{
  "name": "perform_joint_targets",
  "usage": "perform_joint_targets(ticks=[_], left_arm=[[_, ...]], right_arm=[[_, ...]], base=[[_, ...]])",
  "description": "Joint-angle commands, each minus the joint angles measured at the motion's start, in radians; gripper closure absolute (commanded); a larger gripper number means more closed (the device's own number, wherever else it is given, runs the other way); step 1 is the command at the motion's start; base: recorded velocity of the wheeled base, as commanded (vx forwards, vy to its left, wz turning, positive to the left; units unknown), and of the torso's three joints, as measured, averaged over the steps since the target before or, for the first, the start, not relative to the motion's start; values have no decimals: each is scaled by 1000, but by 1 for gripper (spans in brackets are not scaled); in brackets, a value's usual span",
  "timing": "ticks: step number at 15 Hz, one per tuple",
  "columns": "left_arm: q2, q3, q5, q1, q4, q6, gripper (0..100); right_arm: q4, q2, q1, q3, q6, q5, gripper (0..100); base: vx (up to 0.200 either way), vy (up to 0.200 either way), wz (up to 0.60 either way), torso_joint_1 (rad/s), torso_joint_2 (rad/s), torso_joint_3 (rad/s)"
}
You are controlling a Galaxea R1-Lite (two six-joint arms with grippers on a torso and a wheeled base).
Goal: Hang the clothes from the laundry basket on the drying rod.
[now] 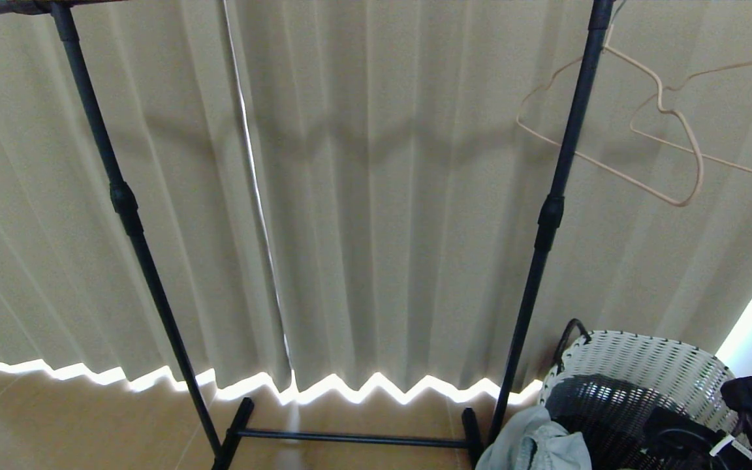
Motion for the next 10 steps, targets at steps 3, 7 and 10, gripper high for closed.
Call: perform_joint_targets(ticks=[3, 7, 10], left_arm=[[1, 0, 0, 0, -1, -1, 0], [1, 0, 0, 0, -1, -1, 0], [1, 0, 0, 0, -1, -1, 0]], right_arm=[[-117, -165, 1, 89, -1, -4, 100], [-118, -420, -16, 92, 24, 8, 100], [-111, -690, -27, 43, 144, 6, 100]], base=[[0, 0, 0, 0, 0, 0], [0, 0, 0, 0, 0, 0], [0, 0, 0, 0, 0, 0]])
